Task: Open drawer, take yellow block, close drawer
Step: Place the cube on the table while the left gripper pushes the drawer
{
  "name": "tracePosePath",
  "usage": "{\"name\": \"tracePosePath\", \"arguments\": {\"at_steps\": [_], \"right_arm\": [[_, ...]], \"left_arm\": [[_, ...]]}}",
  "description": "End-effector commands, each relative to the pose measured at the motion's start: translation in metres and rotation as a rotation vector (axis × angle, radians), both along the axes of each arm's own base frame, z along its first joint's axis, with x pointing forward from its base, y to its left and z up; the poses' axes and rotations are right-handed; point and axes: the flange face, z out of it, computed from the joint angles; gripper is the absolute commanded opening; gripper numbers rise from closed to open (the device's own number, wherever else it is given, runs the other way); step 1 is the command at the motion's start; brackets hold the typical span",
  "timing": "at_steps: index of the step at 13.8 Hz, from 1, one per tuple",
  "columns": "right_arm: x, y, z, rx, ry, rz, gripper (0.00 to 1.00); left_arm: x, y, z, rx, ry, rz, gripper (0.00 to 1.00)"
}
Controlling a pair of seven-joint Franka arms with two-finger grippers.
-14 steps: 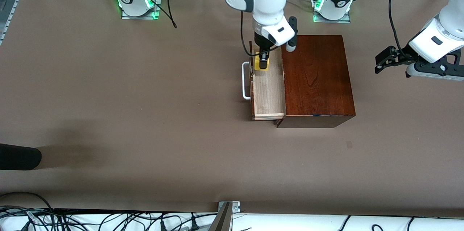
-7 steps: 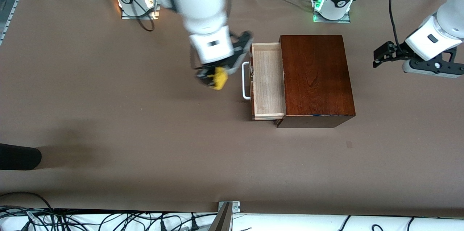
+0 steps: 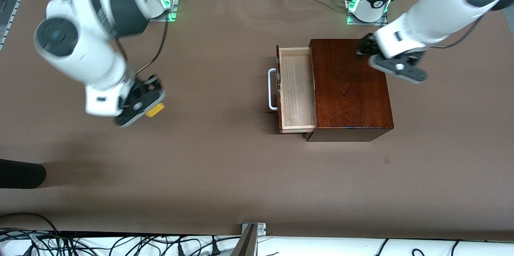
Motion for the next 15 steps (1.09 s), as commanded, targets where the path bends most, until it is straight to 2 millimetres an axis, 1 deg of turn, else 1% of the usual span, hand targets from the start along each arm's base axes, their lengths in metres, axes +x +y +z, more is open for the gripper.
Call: {"name": "tracePosePath", "arguments": {"at_steps": [1,2,3,4,5,6,7,8,9,12,13,14,15], "right_arm": [[-0.034,-0.034,-0.065,0.009,0.024,-0.142,0.0],[-0.04,-0.045,-0.09,0.004,0.022,-0.214,0.0],[-0.045,-0.051,-0.113,0.007,0.004,-0.247,0.0],[-0.05,-0.062,-0.14,0.008,-0.017,-0.267,0.0],[-0.056,-0.07,-0.16,0.01,-0.036,-0.279,0.0],[-0.061,-0.076,-0.174,0.007,-0.035,-0.304,0.0],[-0.063,-0.083,-0.187,0.0,-0.018,-0.334,0.0],[-0.062,-0.088,-0.198,-0.002,-0.016,-0.354,0.0],[-0.063,-0.09,-0.21,-0.003,-0.023,-0.373,0.0],[-0.065,-0.099,-0.241,-0.008,-0.025,-0.397,0.0],[-0.064,-0.101,-0.246,-0.006,-0.032,-0.42,0.0],[-0.064,-0.102,-0.252,-0.007,-0.029,-0.442,0.0],[-0.065,-0.102,-0.257,-0.01,-0.022,-0.452,0.0]], "left_arm": [[-0.015,-0.049,-0.008,-0.158,0.122,-0.055,1.0],[-0.023,-0.078,-0.012,-0.204,0.154,-0.089,1.0],[-0.02,-0.105,-0.015,-0.235,0.17,-0.129,1.0],[-0.019,-0.138,-0.025,-0.25,0.194,-0.182,1.0],[-0.018,-0.165,-0.034,-0.261,0.206,-0.222,1.0],[-0.017,-0.187,-0.044,-0.264,0.214,-0.256,1.0],[-0.014,-0.199,-0.054,-0.279,0.223,-0.284,1.0],[-0.01,-0.206,-0.065,-0.299,0.226,-0.325,1.0],[-0.01,-0.218,-0.067,-0.34,0.193,-0.431,1.0],[0.009,-0.226,-0.083,-0.461,0.018,-0.709,1.0],[0.016,-0.23,-0.097,-0.491,-0.032,-0.803,1.0],[0.018,-0.236,-0.11,-0.493,-0.074,-0.925,1.0],[0.016,-0.245,-0.122,-0.473,-0.11,-1.059,1.0]]}}
